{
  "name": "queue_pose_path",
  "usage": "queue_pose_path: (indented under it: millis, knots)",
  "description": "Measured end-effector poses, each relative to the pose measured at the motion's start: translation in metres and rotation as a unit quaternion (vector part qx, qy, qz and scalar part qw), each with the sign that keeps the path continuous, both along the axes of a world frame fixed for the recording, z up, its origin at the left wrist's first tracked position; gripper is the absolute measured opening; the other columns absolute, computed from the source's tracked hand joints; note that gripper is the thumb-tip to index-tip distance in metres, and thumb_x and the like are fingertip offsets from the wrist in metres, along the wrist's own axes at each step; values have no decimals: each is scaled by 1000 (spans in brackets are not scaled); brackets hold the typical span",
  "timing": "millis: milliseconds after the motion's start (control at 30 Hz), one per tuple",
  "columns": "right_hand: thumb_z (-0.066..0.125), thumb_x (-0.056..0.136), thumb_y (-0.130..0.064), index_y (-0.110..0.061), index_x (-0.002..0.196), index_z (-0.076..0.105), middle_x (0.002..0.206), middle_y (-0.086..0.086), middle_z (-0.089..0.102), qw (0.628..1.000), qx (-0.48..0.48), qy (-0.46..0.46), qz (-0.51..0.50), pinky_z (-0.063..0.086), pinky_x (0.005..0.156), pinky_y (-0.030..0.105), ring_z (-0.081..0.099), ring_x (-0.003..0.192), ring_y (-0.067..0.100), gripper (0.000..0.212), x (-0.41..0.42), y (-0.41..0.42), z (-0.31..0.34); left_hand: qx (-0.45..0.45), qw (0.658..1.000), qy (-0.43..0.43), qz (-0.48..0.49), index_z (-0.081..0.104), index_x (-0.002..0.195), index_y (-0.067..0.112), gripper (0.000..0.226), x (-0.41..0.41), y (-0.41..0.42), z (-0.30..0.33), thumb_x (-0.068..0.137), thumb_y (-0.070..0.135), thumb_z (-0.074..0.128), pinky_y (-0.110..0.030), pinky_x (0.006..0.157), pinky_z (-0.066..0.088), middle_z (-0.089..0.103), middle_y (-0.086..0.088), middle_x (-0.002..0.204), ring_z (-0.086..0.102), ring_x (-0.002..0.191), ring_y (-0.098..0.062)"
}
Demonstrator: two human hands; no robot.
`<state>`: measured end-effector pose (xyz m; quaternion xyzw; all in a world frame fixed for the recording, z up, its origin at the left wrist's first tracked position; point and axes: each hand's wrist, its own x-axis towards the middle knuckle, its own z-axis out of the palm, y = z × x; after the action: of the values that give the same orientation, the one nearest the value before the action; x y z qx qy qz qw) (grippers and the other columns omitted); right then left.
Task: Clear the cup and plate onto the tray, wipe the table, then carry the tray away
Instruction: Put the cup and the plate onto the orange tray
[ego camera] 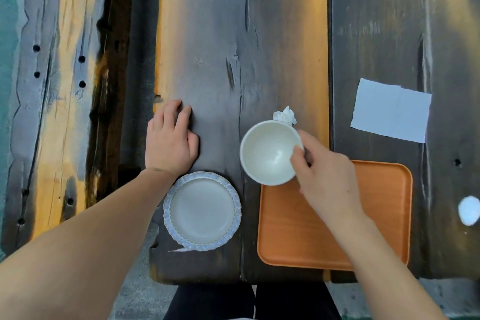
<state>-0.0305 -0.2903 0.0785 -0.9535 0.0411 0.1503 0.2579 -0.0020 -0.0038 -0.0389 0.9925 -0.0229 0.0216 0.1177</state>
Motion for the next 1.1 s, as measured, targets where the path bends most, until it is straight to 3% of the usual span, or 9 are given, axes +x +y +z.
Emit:
queue_pose_path:
  millis: [133, 233, 467, 767, 933, 1100]
  knots:
    - [37, 98, -41, -39, 128, 54, 56, -14, 53, 998, -54, -20, -9, 41, 39, 18, 54, 46, 7, 34, -18, -35, 1, 1, 1000, 6, 2, 56, 131, 4, 49, 0, 1, -1, 88, 25, 44, -52, 98, 46, 51, -20, 141, 44, 126, -37]
    - [43, 99, -35, -38, 125, 53, 56, -13, 54, 997, -73, -10, -15, 49, 38, 27, 53, 44, 8, 29, -30, -42, -3, 0, 1000, 7, 2, 55, 131, 5, 49, 0, 1, -2, 88, 26, 44, -52, 99, 45, 51, -19, 141, 44, 127, -37]
    - [45, 99, -30, -40, 126, 52, 54, -9, 53, 998, -63, 22, -8, 52, 42, 35, 54, 46, 12, 29, -43, -40, -16, -6, 1000, 7, 1, 54, 131, 7, 48, 0, 1, -3, 88, 25, 44, -51, 101, 44, 50, -18, 141, 44, 128, -36]
    - [47, 99, -29, -39, 129, 54, 58, -16, 52, 998, -45, 29, -18, 48, 41, 24, 55, 49, 8, 32, -43, -31, -22, -6, 1000, 18, 0, 53, 132, 7, 48, 0, 2, -4, 89, 27, 44, -51, 103, 43, 48, -17, 143, 43, 130, -36]
    - [44, 98, -36, -45, 123, 50, 62, -12, 58, 998, -33, 46, -34, 56, 48, 35, 59, 56, 11, 27, -42, -32, -24, -6, 1000, 17, 1, 52, 133, 8, 48, -1, 3, -6, 90, 27, 44, -51, 104, 42, 47, -16, 143, 42, 130, -35]
    - [42, 97, -38, -41, 122, 51, 66, -12, 60, 997, -51, 57, -27, 56, 49, 36, 60, 59, 13, 27, -39, -32, -21, -5, 1000, 21, 1, 52, 133, 8, 48, 0, 3, -6, 90, 28, 44, -50, 105, 41, 48, -17, 144, 42, 131, -35]
